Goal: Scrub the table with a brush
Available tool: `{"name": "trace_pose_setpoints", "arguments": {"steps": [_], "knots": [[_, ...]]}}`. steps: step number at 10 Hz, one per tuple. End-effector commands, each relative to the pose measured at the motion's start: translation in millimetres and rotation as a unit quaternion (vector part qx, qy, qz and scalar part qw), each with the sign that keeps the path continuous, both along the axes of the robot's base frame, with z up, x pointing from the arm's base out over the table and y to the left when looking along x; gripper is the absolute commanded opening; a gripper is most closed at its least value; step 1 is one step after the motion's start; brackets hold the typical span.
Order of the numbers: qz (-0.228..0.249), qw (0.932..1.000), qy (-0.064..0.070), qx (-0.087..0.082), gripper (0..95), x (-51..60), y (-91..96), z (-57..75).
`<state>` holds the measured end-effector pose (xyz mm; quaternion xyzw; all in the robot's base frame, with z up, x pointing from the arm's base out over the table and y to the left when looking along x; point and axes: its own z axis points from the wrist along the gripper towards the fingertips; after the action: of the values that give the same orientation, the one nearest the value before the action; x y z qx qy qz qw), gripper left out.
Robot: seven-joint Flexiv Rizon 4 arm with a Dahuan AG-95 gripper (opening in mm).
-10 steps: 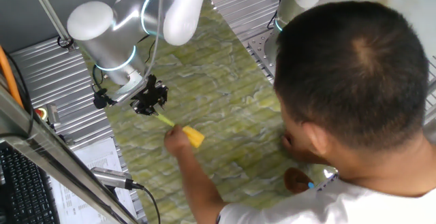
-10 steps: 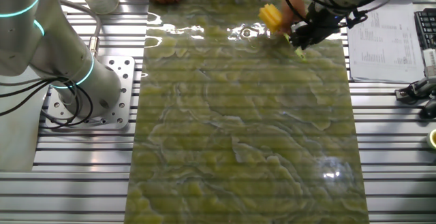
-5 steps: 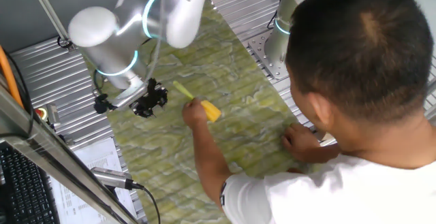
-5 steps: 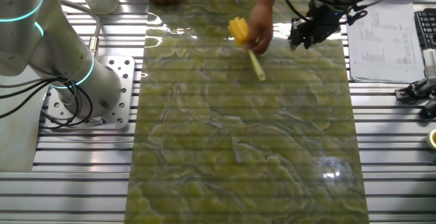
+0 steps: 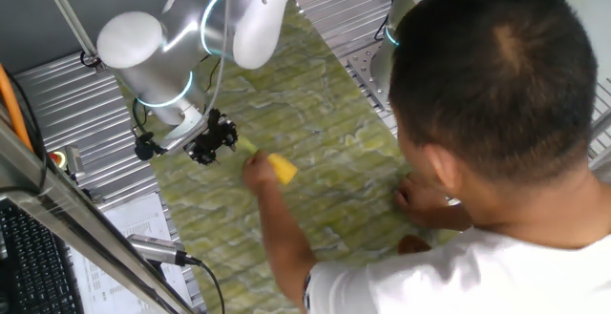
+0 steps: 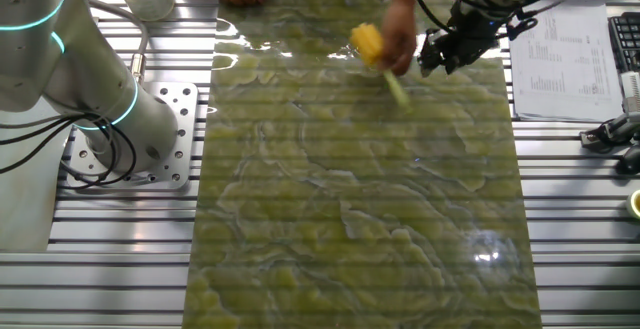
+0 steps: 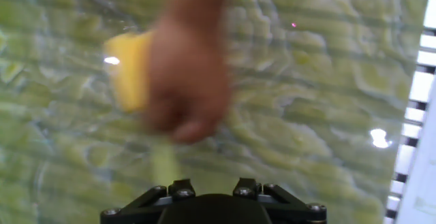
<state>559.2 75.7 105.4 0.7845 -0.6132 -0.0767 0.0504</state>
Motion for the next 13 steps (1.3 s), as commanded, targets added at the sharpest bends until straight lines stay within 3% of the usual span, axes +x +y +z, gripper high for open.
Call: {"name": "trace_pose_setpoints", "arguments": {"steps": [1, 3, 4, 5, 7, 10, 13], "knots": [[0.011, 0.9999, -0.004, 0.003, 38.0, -14.1, -2.8, 5.7], [0.016, 0.9999, -0.002, 0.004, 38.0, -25.8, -2.7, 10.2], [0.009, 0.9999, 0.001, 0.004, 38.0, -34.4, -2.1, 12.5], [0.000, 1.0000, 0.000, 0.001, 38.0, -50.7, 0.2, 16.5], [0.011, 0.9999, -0.002, -0.002, 38.0, -62.9, 6.6, 15.7], [-0.001, 0.9999, -0.002, -0.015, 38.0, -55.6, 5.4, 2.3], [0.005, 0.9997, 0.000, -0.026, 38.0, -51.0, 5.4, 0.5]]}}
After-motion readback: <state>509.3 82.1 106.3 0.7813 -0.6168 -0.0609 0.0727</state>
